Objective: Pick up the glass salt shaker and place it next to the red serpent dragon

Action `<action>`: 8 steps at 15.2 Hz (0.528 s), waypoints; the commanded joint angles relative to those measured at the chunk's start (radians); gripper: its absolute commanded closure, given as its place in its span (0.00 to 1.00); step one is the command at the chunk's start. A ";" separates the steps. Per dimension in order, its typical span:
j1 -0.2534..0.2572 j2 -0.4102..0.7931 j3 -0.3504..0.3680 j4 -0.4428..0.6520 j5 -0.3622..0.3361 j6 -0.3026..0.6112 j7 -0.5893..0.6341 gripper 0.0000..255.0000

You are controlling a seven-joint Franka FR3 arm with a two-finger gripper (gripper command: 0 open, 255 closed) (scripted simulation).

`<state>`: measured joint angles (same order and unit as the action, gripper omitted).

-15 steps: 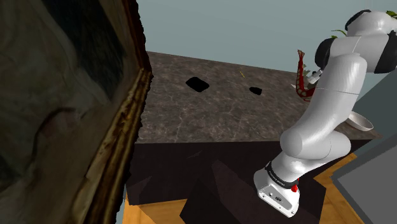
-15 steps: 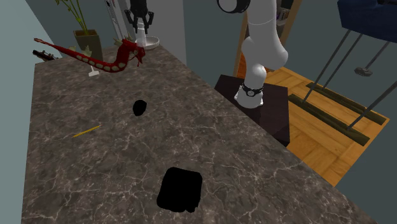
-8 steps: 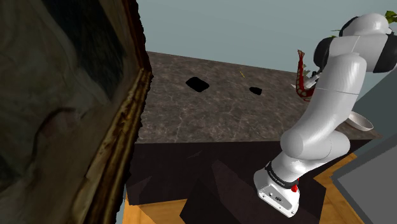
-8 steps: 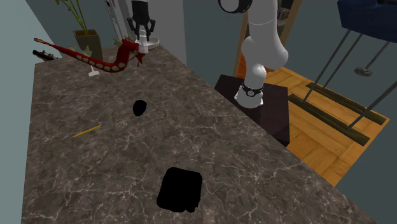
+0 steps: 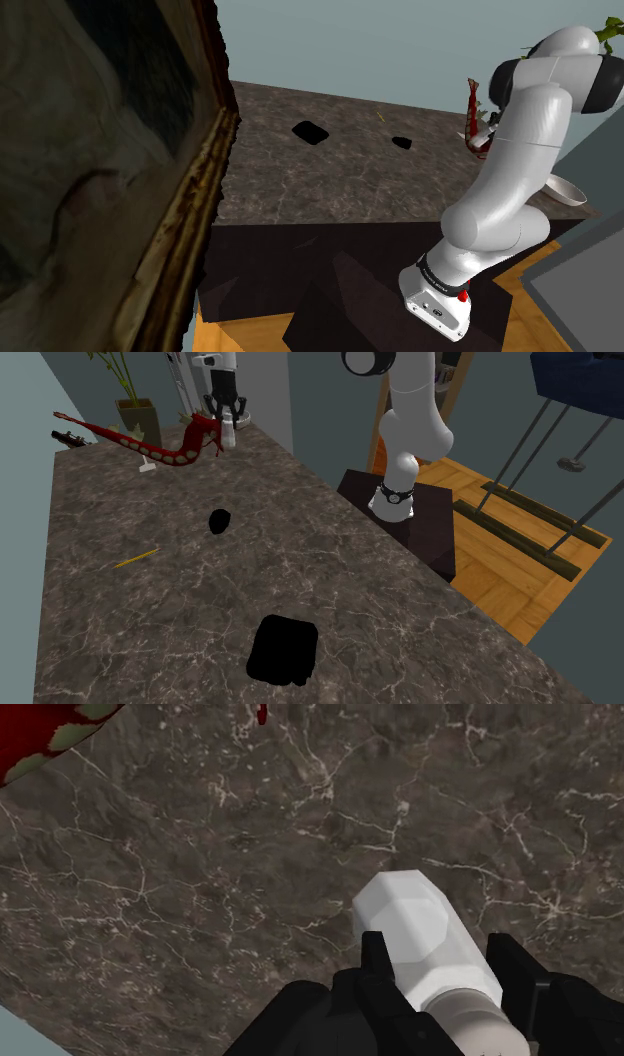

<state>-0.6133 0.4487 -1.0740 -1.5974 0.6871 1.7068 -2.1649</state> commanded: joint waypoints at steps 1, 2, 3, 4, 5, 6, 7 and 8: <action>0.003 0.004 0.003 -0.023 0.006 0.022 -0.011 1.00; 0.004 0.007 0.005 -0.033 0.010 0.032 -0.016 1.00; 0.004 0.011 0.007 -0.042 0.014 0.042 -0.022 1.00; 0.004 0.014 0.010 -0.051 0.018 0.052 -0.027 1.00; 0.004 0.018 0.013 -0.060 0.023 0.062 -0.033 1.00; 0.003 0.022 0.016 -0.069 0.028 0.071 -0.038 1.00; 0.003 0.026 0.019 -0.077 0.033 0.081 -0.044 1.00; 0.002 0.031 0.022 -0.085 0.038 0.090 -0.049 1.00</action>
<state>-0.6133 0.4765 -1.0547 -1.6732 0.7205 1.7862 -2.2100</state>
